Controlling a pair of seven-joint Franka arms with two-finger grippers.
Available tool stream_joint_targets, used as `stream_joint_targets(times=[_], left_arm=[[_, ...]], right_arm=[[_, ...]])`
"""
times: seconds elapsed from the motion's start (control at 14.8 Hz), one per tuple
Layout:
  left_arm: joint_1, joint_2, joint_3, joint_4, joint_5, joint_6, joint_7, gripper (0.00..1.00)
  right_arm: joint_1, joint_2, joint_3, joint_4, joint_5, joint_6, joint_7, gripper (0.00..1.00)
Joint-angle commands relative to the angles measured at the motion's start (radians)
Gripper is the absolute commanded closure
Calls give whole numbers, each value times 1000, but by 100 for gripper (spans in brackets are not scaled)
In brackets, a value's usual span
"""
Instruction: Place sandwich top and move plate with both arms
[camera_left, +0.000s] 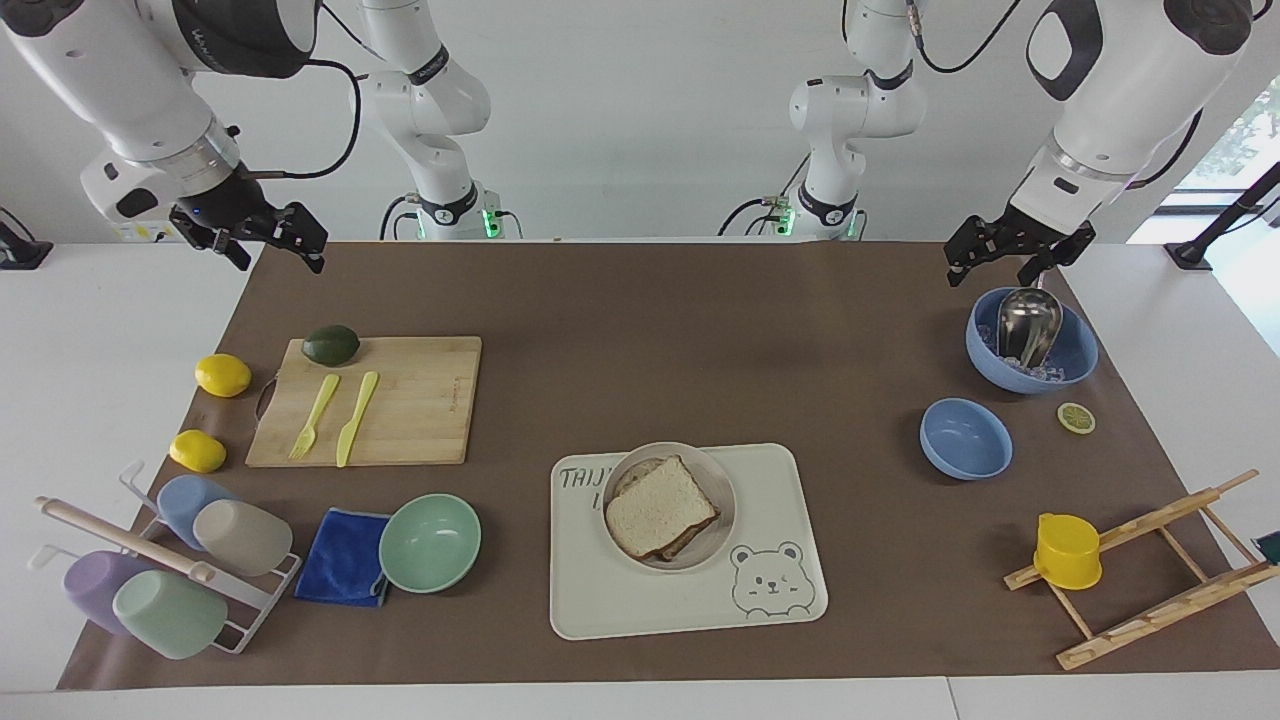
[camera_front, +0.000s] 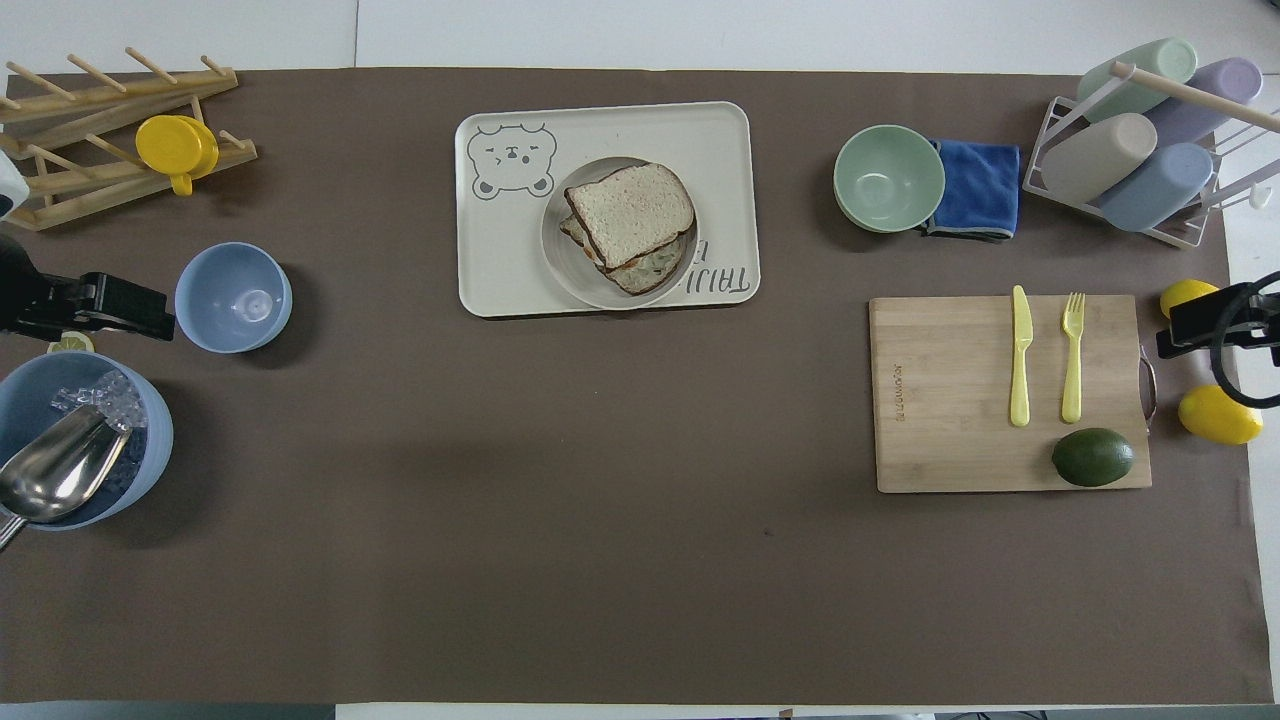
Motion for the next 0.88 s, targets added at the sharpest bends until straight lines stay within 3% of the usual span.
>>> stream_joint_targets(times=[0.0, 0.81], left_arm=[[8, 15, -9, 9, 6, -19, 6, 0], [21, 9, -4, 15, -12, 29, 6, 0]], right_arm=[[-5, -14, 5, -16, 9, 11, 14, 0], [-5, -14, 5, -16, 9, 11, 14, 0]])
